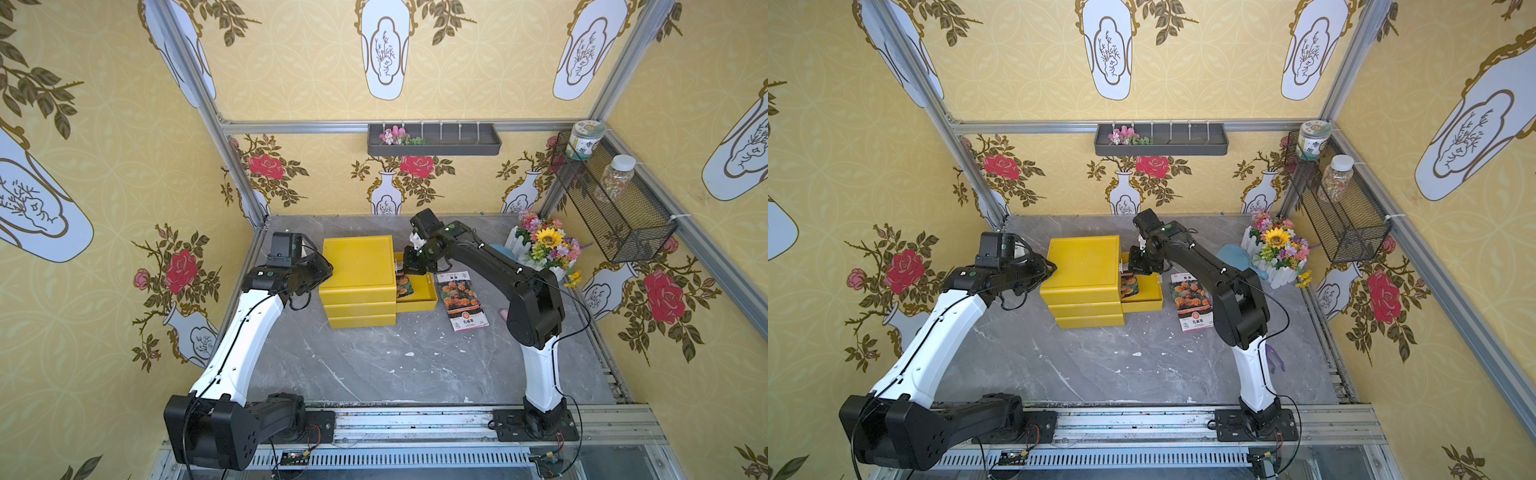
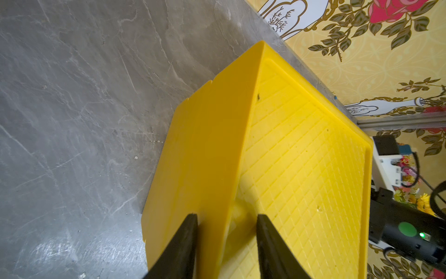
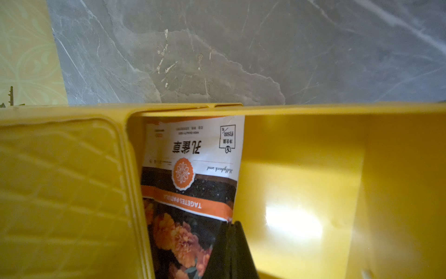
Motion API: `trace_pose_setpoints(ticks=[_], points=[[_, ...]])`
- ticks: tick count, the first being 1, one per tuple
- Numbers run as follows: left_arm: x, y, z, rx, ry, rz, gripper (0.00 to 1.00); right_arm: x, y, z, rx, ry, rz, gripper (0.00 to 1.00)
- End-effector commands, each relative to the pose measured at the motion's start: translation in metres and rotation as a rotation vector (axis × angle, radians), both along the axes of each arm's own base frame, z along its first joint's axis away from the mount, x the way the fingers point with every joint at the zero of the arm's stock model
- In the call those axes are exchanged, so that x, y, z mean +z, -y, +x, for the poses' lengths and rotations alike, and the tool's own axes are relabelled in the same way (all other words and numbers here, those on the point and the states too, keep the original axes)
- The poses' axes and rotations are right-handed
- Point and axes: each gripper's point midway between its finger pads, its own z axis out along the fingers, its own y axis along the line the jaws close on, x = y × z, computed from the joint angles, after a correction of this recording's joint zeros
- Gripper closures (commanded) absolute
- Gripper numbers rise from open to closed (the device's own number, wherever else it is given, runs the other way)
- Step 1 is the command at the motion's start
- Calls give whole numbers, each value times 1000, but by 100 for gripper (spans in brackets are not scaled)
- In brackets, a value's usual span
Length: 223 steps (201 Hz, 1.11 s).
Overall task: Take the seed bags out of the drawer
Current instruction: Pick up the seed packet from the drawer, then place the seed packet at the center of the board.
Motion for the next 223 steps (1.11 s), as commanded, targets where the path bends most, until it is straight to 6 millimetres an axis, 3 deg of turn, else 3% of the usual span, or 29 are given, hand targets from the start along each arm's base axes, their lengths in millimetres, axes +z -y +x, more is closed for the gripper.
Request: trace_pose_setpoints(ticks=[1, 88, 132, 168, 201, 223], points=[[-15, 0, -13, -8, -76, 1, 56, 12, 17, 0, 15, 48, -79, 100], [-8, 1, -7, -5, -58, -1, 57, 66, 78, -6, -13, 149, -107, 100], [-6, 1, -3, -4, -53, -2, 57, 101, 124, -5, -83, 206, -70, 100], [-1, 2, -1, 1, -40, -9, 57, 125, 173, -4, -172, 240, -46, 100], [2, 3, -1, 1, -37, -17, 57, 118, 214, -6, -229, 219, -70, 100], [2, 3, -2, 1, -39, -22, 57, 97, 230, -10, -240, 178, -87, 100]])
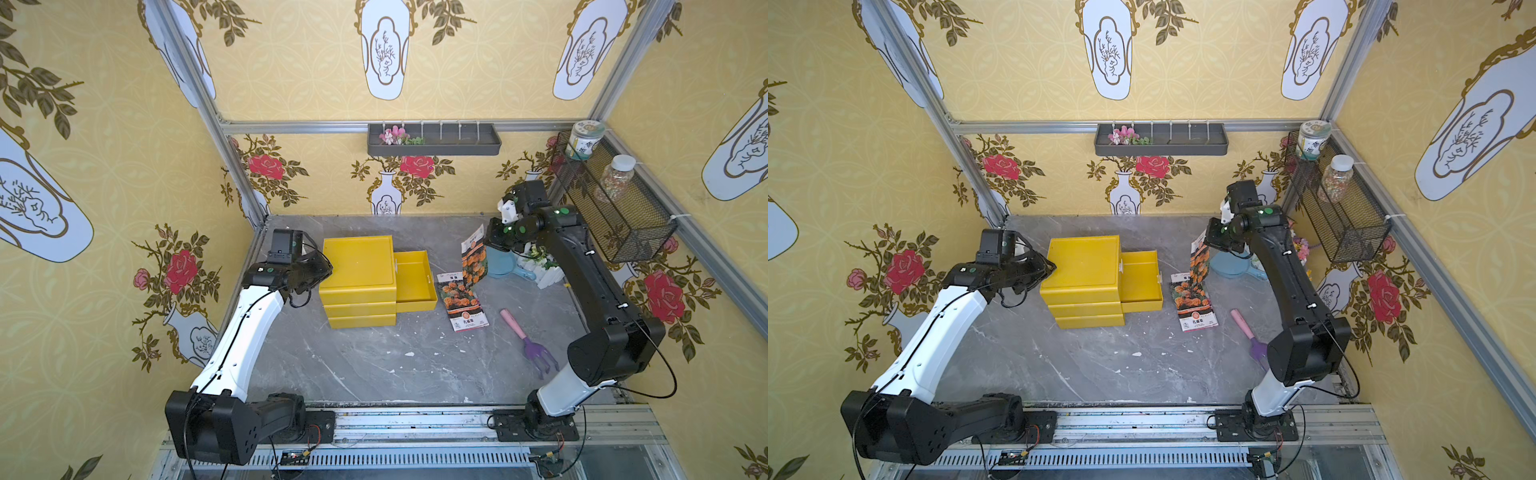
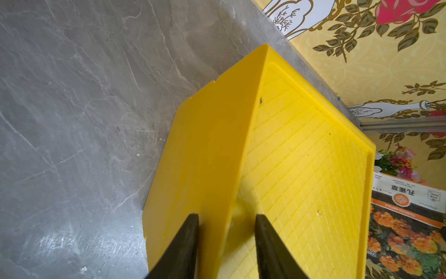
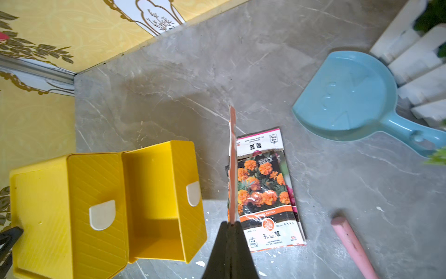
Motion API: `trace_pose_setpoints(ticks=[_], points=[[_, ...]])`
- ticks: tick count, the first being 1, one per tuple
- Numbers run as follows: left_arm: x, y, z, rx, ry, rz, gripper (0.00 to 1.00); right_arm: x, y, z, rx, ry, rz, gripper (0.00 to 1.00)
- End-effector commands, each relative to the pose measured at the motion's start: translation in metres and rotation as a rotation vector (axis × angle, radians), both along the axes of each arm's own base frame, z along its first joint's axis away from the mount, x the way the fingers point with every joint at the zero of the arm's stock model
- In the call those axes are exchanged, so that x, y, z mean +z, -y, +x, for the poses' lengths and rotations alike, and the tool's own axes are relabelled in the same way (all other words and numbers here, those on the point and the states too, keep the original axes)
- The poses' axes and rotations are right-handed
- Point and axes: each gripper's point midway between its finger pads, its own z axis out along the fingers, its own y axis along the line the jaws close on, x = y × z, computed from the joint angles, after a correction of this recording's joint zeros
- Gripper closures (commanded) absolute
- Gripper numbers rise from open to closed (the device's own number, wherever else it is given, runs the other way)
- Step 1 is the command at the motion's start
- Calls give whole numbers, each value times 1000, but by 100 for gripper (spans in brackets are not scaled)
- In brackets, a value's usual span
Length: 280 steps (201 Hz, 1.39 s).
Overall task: Take the seed bags out of the drawer
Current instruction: Place the seed packet at the center of the board.
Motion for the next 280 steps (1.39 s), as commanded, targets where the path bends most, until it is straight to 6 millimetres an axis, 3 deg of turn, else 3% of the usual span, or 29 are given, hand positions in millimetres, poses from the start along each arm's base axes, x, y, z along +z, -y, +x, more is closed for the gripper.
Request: trace_pose_setpoints(ticks=[1, 45, 94, 140, 158, 169, 214, 280], points=[[-1, 5, -4, -16, -16, -22, 57, -17, 11, -7, 21, -37, -14, 100], [-2, 5, -7, -19, -28, -27, 57, -84, 4, -17, 57, -173, 19, 100], [-4, 5, -9, -18, -37, -27, 57, -119, -16, -17, 87, -219, 123, 100], [-5, 5, -10, -16, -39, -26, 57, -154, 0, -23, 79, -313, 14, 100], [-5, 4, -10, -13, -40, -23, 57, -165, 12, -26, 59, -346, -55, 91], [-6, 4, -11, -12, -42, -22, 57, -168, 17, -26, 48, -353, -85, 81], [-7, 2, -10, -6, -41, -14, 57, -160, 11, -22, 56, -329, -99, 64], [-5, 1, -8, -4, -34, -10, 56, -142, -60, -19, 177, -273, -80, 49]])
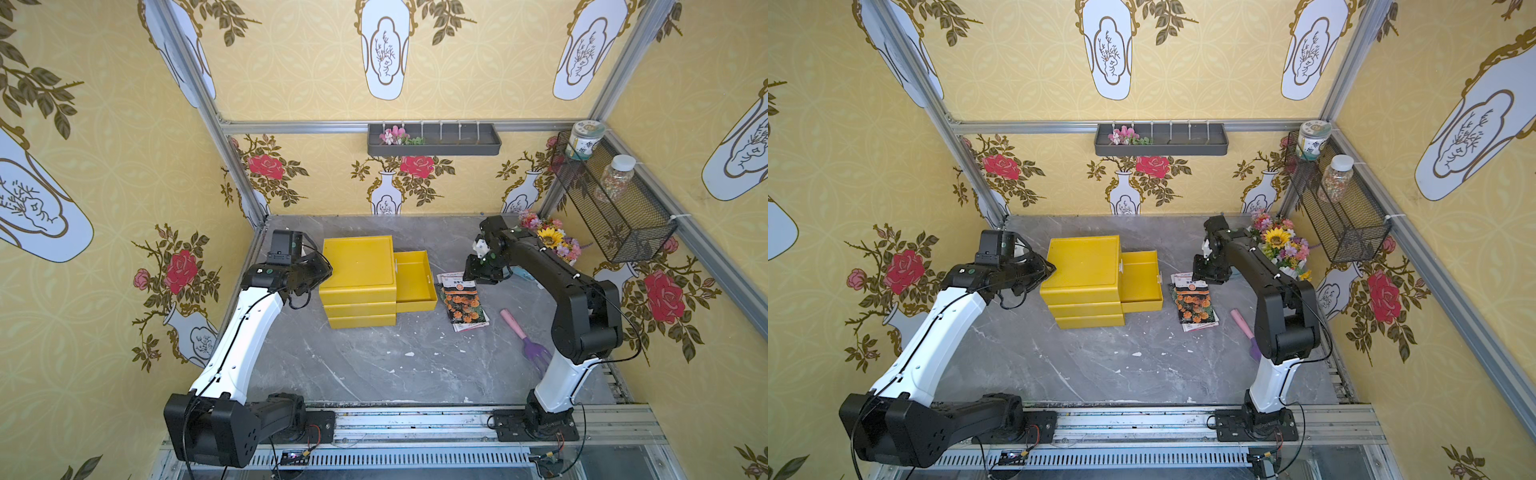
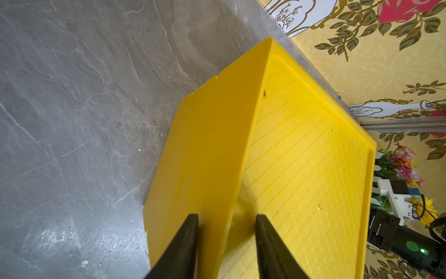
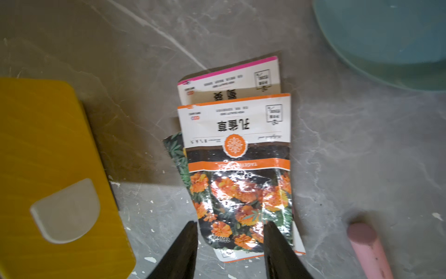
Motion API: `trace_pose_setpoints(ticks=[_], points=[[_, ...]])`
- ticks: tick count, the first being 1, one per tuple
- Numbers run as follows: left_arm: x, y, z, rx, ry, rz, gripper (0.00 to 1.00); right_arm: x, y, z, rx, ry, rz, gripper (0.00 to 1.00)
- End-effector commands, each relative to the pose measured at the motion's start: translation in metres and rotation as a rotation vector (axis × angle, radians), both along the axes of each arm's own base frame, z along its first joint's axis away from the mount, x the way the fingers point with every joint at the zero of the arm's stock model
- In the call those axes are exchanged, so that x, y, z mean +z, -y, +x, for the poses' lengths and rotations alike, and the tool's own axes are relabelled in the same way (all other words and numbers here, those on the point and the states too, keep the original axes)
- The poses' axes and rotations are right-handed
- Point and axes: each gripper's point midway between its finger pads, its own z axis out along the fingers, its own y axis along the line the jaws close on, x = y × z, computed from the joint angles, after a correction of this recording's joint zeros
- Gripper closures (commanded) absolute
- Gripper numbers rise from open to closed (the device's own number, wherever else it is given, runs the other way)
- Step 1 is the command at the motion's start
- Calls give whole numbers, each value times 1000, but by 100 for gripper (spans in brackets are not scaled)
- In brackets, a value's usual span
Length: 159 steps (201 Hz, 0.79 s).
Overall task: Take the seed bags out of the drawer
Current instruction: Place the seed packet at the center of the board, then close the drawer in the storage box.
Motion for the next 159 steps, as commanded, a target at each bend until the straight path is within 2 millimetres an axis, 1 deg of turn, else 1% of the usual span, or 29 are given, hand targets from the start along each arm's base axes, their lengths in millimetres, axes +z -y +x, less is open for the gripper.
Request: trace_pose_setpoints(ticks=[1, 14, 39, 85, 121, 159], points=[[-4, 2, -4, -9, -23, -5, 56, 2, -24, -1, 17, -2, 15, 49], [-3, 2, -3, -11, -20, -5, 55, 3, -40, -2, 36, 0, 28, 48], [-1, 3, -1, -18, -16, -9, 54, 5, -62, -1, 53, 4, 55, 47], [0, 4, 0, -21, -12, -10, 54, 11, -94, 2, 83, 12, 91, 46], [-1, 4, -2, -22, -12, -11, 54, 13, -118, 0, 109, 13, 112, 46], [-2, 4, -3, -23, -13, -14, 54, 10, -146, -5, 120, -3, 168, 46]])
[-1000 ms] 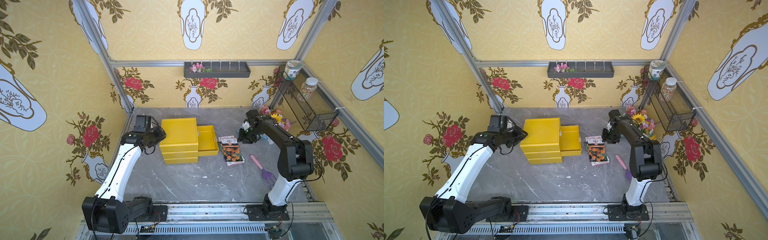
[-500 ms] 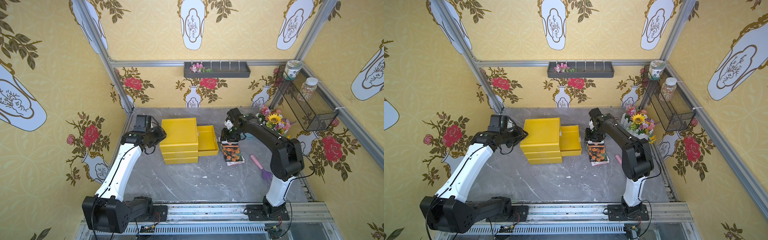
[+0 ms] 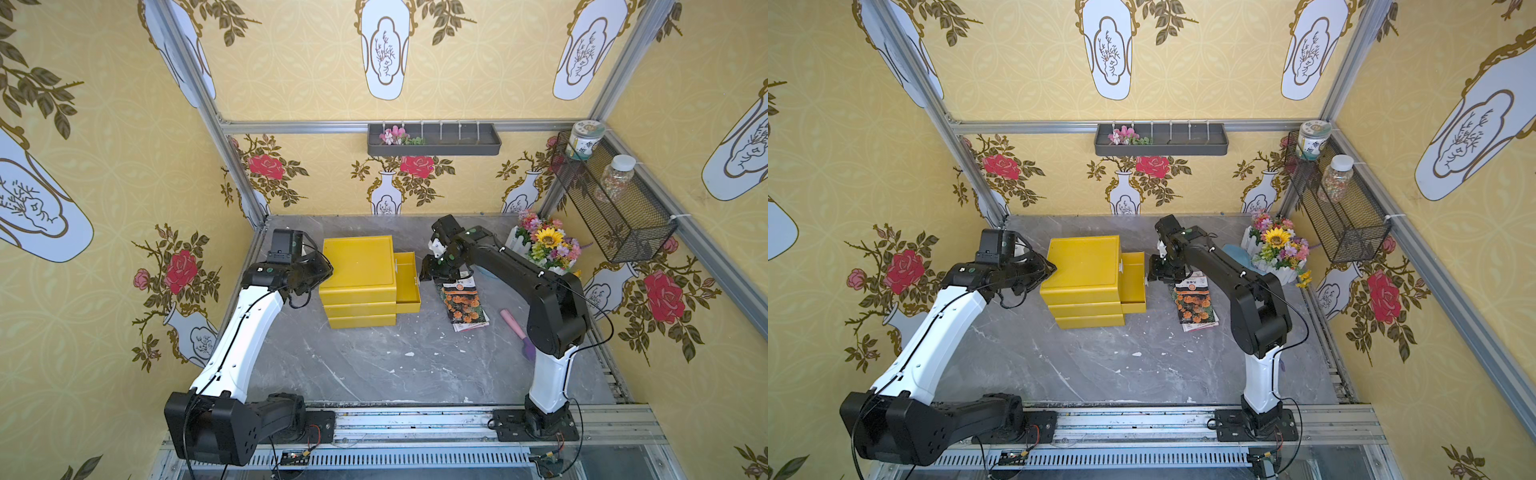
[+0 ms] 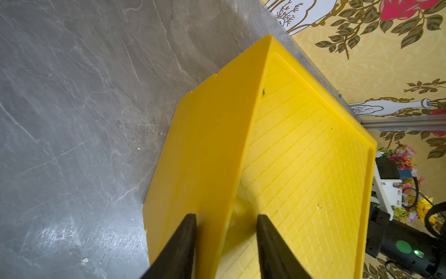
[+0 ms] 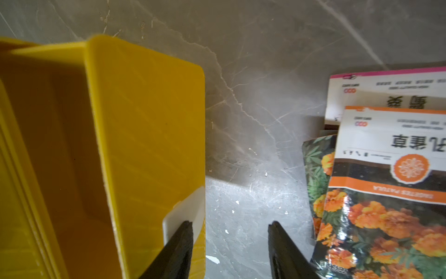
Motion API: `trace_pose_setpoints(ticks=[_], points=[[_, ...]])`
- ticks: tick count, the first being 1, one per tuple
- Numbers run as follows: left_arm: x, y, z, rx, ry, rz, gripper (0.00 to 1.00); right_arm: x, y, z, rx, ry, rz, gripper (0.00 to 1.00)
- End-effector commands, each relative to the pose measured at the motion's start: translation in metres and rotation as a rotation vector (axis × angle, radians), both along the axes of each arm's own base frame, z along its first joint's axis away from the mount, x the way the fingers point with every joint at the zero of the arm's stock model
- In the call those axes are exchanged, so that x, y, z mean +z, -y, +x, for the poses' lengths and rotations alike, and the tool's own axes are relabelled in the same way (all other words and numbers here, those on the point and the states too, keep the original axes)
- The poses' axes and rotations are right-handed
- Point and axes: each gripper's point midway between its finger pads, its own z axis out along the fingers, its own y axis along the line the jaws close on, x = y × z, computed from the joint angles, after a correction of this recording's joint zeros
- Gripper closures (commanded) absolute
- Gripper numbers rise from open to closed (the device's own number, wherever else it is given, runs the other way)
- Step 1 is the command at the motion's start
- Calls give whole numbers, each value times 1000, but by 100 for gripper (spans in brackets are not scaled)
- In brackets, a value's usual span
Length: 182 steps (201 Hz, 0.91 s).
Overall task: Take the seed bags out of the drawer
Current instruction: Close the drawer in the storage box.
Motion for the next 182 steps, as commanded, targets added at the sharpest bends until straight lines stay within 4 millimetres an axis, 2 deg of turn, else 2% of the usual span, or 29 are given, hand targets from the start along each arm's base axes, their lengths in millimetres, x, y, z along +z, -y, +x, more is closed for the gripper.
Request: trace_pose_setpoints(ticks=[1, 57, 91, 120, 182], points=[[-3, 3, -2, -20, -7, -12, 53, 3, -20, 2, -7, -1, 61, 46], [-5, 4, -4, -24, -9, -17, 54, -1, -68, -3, 4, -40, 171, 45], [-8, 4, -6, -22, -10, -19, 53, -1, -80, -4, 0, -60, 215, 45], [-11, 4, -8, -22, -16, -19, 53, 0, -75, -6, 5, -55, 199, 45], [-11, 3, -7, -22, -18, -13, 53, -11, -42, -14, -36, -63, 155, 45]])
